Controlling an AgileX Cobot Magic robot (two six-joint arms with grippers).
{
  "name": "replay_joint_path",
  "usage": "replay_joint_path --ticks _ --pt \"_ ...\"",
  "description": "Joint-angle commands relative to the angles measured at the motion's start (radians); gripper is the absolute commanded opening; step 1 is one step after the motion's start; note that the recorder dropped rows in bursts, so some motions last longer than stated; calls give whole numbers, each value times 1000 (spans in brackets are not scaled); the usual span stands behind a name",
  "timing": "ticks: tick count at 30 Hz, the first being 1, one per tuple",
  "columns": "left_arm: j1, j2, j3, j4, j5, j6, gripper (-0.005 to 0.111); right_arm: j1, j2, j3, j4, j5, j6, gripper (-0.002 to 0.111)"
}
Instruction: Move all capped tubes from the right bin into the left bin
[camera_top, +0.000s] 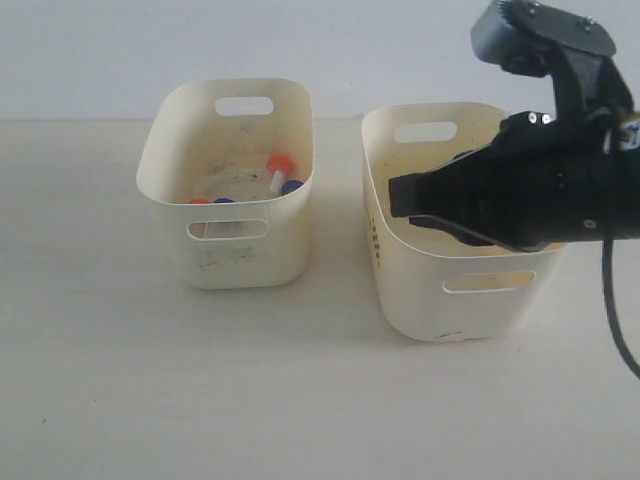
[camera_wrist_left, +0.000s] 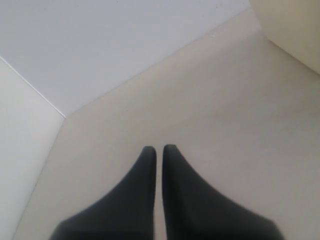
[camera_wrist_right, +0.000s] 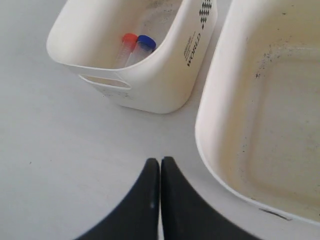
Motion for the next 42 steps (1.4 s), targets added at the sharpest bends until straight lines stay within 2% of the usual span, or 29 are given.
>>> replay_joint_path --ticks 1,14,17,22,30,38,42 --pt "-1 4 -4 -3 -5 1 4 0 -54 7 -3 -8 2 0" --pt "-1 4 -4 -3 -5 1 4 -2 -78 12 2 -6 5 0" --pt "-1 4 -4 -3 -5 1 4 -8 -139 53 0 -48 -11 0" --pt "-1 4 -4 -3 -5 1 4 -138 -329 196 0 -60 -17 0" --pt "-1 4 -4 -3 -5 1 4 -433 -714 472 -2 -152 -18 0" --pt "-1 4 -4 -3 -5 1 4 -459 -959 686 2 -292 -17 0" --pt "-1 4 -4 -3 -5 1 4 -459 -1018 729 2 -294 -17 0"
